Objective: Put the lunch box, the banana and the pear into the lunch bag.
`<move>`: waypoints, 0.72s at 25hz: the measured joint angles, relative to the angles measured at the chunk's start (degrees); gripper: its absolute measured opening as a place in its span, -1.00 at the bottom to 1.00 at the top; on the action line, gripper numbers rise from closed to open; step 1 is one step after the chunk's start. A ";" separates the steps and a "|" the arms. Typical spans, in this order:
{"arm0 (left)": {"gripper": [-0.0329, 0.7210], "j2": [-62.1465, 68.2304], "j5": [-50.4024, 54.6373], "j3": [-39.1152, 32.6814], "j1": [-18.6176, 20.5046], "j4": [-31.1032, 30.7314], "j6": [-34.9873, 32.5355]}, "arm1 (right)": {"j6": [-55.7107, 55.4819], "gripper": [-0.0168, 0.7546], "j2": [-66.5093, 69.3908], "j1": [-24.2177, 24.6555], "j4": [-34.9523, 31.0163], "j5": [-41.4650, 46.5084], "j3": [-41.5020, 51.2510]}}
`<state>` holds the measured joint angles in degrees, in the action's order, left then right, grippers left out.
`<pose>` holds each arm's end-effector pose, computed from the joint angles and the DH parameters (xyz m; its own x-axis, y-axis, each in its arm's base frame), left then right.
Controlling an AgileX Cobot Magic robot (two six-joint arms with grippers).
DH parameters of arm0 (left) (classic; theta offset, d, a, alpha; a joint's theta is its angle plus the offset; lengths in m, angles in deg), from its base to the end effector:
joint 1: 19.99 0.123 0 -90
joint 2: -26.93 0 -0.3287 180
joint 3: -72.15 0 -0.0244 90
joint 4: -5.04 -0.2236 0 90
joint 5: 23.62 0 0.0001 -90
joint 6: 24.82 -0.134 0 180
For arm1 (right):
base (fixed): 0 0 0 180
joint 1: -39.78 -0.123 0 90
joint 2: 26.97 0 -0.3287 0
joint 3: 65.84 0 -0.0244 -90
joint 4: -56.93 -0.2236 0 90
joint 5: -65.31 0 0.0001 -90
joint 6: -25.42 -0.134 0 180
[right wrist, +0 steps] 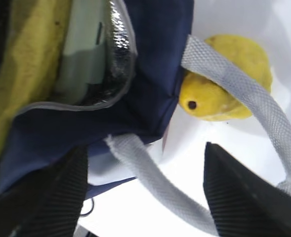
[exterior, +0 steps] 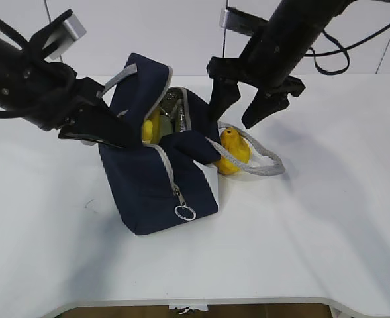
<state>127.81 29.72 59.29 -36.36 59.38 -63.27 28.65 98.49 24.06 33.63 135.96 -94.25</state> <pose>0.2867 -0.1753 0.2885 -0.8571 0.2336 -0.4591 0.4896 0.6464 -0.5852 0.4151 0.1688 0.2668 -0.9599 -0.1880 -0.2080 -0.2566 0.8881 0.3814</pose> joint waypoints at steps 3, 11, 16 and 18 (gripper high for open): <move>-0.89 0.00 0.00 0.00 0.00 0.00 0.00 | 0.00 0.49 2.11 0.00 1.15 0.00 0.00; -0.89 0.00 0.00 0.00 0.00 0.00 0.00 | 0.00 0.49 4.09 0.00 3.03 -1.32 0.00; -0.88 0.00 0.00 0.00 0.00 -0.11 0.00 | 0.00 0.49 4.17 0.00 3.88 -5.64 0.00; -0.88 0.00 0.00 0.00 0.00 -0.11 0.00 | 0.00 0.47 4.31 0.00 4.00 -6.54 0.00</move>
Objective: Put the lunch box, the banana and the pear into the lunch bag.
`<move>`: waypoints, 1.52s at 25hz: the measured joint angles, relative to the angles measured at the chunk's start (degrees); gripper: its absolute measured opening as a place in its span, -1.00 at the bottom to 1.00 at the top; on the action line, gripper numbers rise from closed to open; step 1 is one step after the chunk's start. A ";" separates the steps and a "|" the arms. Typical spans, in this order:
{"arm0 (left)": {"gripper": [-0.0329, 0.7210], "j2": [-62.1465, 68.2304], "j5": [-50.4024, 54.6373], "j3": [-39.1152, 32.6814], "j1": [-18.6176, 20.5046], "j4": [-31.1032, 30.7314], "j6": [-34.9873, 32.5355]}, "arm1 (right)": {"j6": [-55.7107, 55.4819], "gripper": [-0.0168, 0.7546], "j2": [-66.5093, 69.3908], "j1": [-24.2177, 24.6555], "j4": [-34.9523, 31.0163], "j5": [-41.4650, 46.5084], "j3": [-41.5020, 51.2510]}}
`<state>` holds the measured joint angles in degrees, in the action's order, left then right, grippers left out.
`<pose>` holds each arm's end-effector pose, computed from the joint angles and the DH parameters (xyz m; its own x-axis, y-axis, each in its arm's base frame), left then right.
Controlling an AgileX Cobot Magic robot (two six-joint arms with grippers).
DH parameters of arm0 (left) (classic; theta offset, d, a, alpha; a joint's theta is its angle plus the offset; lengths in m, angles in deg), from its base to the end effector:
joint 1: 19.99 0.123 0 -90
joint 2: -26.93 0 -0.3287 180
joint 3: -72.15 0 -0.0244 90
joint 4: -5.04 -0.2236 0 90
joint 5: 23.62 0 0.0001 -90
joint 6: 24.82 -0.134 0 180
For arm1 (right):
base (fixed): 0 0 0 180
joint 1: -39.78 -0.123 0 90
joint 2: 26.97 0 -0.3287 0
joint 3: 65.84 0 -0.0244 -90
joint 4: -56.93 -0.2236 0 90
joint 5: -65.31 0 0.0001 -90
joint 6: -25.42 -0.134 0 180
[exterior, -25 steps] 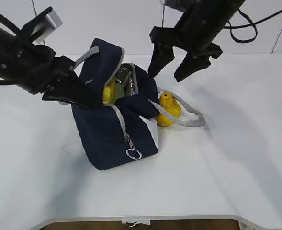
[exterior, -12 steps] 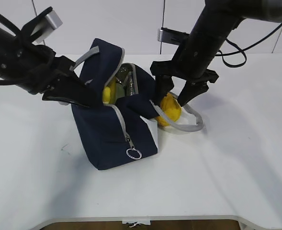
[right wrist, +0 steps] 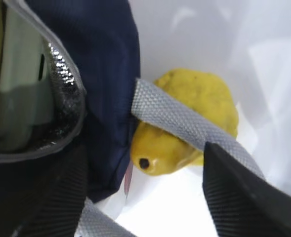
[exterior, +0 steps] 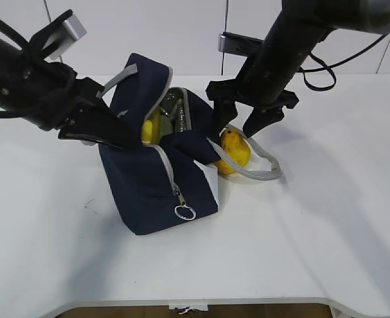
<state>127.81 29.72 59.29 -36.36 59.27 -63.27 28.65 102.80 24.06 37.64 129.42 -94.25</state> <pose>0.2867 -0.1752 0.2884 -0.8567 0.2351 -0.4591 0.4904 0.6470 -0.5838 0.4408 0.1655 0.2324 -0.9538 -0.1741 -0.2447 -0.2472 0.9178 0.3106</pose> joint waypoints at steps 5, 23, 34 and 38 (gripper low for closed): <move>-0.88 0.00 0.00 0.00 0.00 -0.09 0.00 | 0.00 0.34 1.60 0.00 0.33 -0.11 0.00; -0.88 0.00 0.04 0.00 0.00 -0.97 0.00 | 0.13 -0.28 1.78 0.00 1.77 4.82 -2.57; -0.88 0.00 0.04 0.00 0.00 -1.41 0.00 | 0.20 -0.34 1.78 0.00 2.71 5.96 -3.22; -0.88 0.00 0.04 0.00 0.00 -1.41 0.00 | 0.20 -0.34 1.87 0.00 2.83 5.96 -3.26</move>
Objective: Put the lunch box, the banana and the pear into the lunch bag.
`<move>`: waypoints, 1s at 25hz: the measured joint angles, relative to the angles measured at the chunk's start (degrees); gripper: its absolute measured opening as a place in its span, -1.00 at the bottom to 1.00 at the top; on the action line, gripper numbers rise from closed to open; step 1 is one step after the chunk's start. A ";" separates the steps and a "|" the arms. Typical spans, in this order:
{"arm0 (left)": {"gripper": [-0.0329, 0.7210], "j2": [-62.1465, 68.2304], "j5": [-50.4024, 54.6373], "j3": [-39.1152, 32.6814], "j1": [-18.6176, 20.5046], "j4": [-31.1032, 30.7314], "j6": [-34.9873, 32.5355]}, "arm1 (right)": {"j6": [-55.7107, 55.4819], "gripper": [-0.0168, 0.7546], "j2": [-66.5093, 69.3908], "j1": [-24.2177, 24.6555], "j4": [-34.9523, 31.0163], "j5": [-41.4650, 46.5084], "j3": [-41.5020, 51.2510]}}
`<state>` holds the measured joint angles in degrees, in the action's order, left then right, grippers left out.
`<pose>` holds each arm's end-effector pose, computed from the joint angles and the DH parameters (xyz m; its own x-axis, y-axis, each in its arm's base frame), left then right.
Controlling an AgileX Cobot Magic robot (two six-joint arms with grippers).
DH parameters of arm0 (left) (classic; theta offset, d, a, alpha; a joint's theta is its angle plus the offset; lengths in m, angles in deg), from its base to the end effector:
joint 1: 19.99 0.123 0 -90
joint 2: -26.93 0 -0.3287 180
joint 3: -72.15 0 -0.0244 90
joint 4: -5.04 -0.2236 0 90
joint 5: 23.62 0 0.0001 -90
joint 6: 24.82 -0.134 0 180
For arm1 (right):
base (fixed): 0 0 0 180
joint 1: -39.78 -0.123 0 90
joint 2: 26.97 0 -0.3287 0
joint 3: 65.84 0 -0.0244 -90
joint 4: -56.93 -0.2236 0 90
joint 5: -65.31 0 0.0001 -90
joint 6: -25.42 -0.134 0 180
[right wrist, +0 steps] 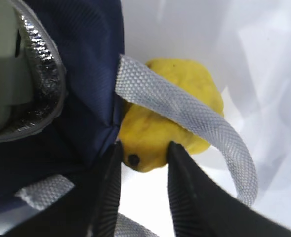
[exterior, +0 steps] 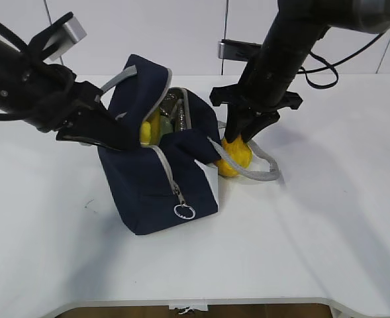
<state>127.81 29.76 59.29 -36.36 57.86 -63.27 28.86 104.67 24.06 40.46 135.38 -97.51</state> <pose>0.2862 -0.1734 0.2864 -0.8515 0.2539 -0.4589 0.5006 0.6542 -0.5669 0.4397 0.1609 0.2271 -0.9574 -0.2290 -0.1757 -0.2705 0.9243 0.2692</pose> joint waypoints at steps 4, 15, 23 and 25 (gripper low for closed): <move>-0.88 0.00 0.00 0.00 0.00 0.00 0.00 | 0.00 -0.23 0.00 0.00 0.00 0.00 0.00; -0.88 0.00 0.09 0.00 0.00 0.00 0.00 | 0.00 -0.01 0.00 0.00 0.00 -0.21 0.00; -0.88 0.00 0.09 0.00 1.01 -0.09 0.00 | 0.00 0.00 1.32 0.00 -1.51 -1.61 -0.09; -0.88 0.00 0.09 0.00 0.34 -0.22 0.00 | 0.00 0.00 1.32 0.00 -1.40 -1.61 -0.09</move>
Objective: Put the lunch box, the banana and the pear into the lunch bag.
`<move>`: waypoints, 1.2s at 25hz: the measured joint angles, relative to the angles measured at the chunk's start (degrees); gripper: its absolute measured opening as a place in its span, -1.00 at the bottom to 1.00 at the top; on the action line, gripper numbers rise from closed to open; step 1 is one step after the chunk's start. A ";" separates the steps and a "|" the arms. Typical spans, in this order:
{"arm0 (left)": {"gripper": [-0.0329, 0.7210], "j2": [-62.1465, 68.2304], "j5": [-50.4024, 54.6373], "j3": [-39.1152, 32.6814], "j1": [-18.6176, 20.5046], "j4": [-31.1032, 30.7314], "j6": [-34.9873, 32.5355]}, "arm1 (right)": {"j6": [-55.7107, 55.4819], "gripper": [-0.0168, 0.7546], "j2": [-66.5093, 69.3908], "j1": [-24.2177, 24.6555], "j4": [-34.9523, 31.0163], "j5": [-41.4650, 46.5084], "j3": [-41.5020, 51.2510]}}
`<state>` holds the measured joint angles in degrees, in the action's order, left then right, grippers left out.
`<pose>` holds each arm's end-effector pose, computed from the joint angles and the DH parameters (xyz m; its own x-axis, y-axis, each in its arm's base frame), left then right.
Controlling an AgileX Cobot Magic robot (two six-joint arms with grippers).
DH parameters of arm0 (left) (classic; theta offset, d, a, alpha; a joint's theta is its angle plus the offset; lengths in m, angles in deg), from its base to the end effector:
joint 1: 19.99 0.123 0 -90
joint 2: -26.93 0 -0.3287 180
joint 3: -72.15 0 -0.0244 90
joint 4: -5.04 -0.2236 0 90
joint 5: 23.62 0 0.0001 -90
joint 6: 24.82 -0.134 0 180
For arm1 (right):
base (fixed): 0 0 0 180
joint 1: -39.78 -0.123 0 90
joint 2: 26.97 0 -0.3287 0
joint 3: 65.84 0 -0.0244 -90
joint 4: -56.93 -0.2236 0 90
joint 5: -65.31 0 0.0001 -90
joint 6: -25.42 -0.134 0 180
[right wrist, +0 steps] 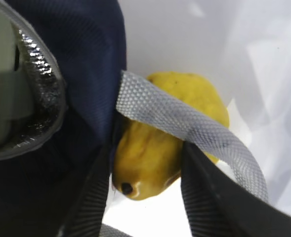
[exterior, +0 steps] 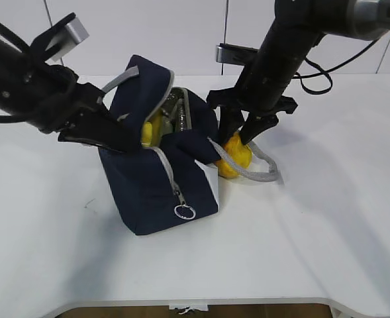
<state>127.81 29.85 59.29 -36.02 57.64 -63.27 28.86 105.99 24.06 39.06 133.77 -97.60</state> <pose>0.2869 -0.1715 0.2861 -0.8523 0.2525 -0.4580 0.4984 0.6577 -0.5649 0.4451 0.1650 0.2181 -0.9604 -0.2128 -0.1799 -0.2586 0.9212 0.2907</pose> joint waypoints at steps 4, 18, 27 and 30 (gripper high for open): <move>-0.88 0.00 0.00 0.00 -0.26 -0.12 0.00 | 0.00 0.00 0.46 0.00 0.21 -0.38 -0.13; -0.88 0.00 0.00 0.00 -0.26 -0.33 0.00 | 0.05 -0.30 -0.39 0.00 1.00 1.45 -0.26; -0.88 0.00 0.00 0.00 -0.26 -0.33 -0.10 | 0.05 -0.30 -1.90 0.00 1.49 2.70 -6.01; -0.88 0.00 0.00 0.00 -0.26 -0.33 -0.10 | 0.05 -0.31 -2.25 0.00 2.00 3.10 -9.91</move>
<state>127.81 29.85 59.29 -36.28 57.31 -63.37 28.91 103.74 24.06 41.06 136.88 -107.51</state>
